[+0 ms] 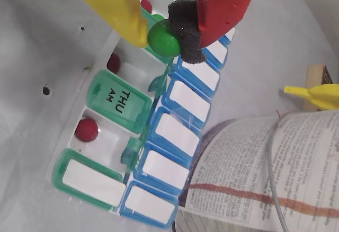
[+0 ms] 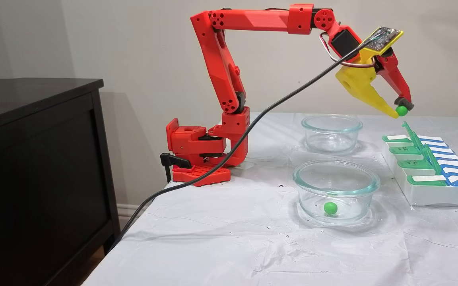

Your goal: Sort medicines into box.

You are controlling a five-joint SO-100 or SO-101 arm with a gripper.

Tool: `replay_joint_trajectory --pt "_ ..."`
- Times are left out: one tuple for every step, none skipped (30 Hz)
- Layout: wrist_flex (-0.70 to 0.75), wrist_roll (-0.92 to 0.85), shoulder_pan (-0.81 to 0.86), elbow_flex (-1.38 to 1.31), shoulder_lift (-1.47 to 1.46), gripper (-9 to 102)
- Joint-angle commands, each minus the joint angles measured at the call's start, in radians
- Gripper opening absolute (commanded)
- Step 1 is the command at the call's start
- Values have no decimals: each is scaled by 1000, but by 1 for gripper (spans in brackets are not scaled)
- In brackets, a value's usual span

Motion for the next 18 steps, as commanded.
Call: replay_joint_trajectory --pt "-72 20 -35 -21 -25 0" --pt "-74 17 -35 -25 -43 0" --pt "-75 15 -35 -25 -58 0" --pt "-80 11 -43 -21 -67 0" --pt "-94 6 -48 -15 -72 0" --pt "-100 8 -49 -18 -84 0" --pt "-95 11 -49 -34 -103 0" --pt "-91 12 -49 -43 -118 0" --pt "-92 9 -49 -48 -133 0" --pt "-95 8 -48 -51 -144 0" --pt "-100 5 -48 -48 -150 0" --pt "-103 2 -48 -41 -152 0" --pt "-97 0 -48 -40 -153 0" --pt "-86 -2 -48 -38 -155 0" --pt "-78 -3 -48 -37 -150 0" --pt "-77 -3 -48 -31 -141 0" --pt "-72 -2 -49 -31 -133 0" --pt "-71 0 -51 -29 -127 0"
